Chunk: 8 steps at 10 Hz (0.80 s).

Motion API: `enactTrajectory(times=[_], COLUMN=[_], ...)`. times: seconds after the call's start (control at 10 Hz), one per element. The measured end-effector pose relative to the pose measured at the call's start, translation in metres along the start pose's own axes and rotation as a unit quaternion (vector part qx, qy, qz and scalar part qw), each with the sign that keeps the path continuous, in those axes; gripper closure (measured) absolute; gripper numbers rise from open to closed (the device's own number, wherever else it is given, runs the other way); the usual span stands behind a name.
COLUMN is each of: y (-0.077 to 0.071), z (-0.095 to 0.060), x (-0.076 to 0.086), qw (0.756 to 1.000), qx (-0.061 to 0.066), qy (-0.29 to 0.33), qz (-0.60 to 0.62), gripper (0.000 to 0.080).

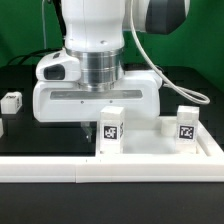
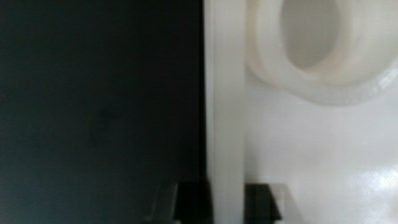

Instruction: Assemble square table

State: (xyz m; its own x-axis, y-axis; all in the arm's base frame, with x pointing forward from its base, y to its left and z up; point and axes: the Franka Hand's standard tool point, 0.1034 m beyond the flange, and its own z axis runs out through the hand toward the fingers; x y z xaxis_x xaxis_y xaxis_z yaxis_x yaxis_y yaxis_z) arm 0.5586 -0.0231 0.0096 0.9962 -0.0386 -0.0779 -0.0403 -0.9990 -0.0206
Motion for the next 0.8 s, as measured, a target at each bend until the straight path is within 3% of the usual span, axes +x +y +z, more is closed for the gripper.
enactTrajectory(times=[0.6,0.7,0.8], y=[0.001,0.011,0.033], z=[0.0,0.0,0.0], x=[0.0,-0.005,-0.011], qw=[1.0,0.999,0.996], qx=[0.0,0.003,0.014], qy=[0.0,-0.001,0.0], qz=[-0.015,-0.038,-0.082], gripper=[0.0742,0.0742,0.0742])
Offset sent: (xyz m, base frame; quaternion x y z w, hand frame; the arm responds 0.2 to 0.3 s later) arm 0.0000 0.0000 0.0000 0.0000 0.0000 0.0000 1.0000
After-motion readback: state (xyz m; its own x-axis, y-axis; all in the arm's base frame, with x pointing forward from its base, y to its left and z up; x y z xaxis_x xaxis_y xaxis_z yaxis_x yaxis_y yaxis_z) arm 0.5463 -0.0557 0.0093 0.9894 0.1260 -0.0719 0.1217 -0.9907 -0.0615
